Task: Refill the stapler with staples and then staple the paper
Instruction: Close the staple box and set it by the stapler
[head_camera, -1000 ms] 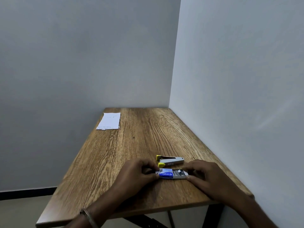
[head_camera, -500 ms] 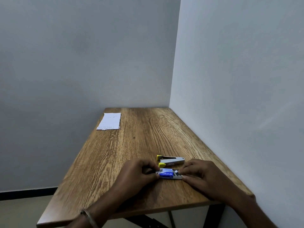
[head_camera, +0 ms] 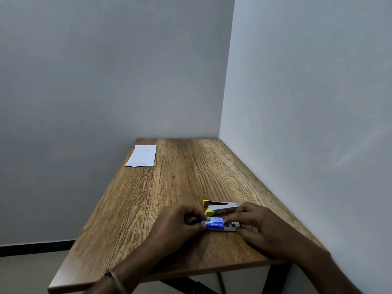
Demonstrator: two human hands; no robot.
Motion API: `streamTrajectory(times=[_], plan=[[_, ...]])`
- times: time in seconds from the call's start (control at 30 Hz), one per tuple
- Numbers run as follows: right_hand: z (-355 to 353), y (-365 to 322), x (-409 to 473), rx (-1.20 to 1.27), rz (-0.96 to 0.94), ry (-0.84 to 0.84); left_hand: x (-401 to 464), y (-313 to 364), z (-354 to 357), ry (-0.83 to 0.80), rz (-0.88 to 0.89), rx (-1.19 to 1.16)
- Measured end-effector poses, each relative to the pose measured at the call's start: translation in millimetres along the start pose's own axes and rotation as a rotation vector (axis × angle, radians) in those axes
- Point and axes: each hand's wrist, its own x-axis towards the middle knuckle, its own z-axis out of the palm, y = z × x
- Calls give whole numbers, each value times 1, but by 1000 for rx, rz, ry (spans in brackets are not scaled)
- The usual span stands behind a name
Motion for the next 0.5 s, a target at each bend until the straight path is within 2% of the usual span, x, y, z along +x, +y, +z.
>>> streamTrajectory(times=[0.5], plan=[[13, -2, 0, 1, -23, 105, 0, -1, 0, 26, 4, 37]])
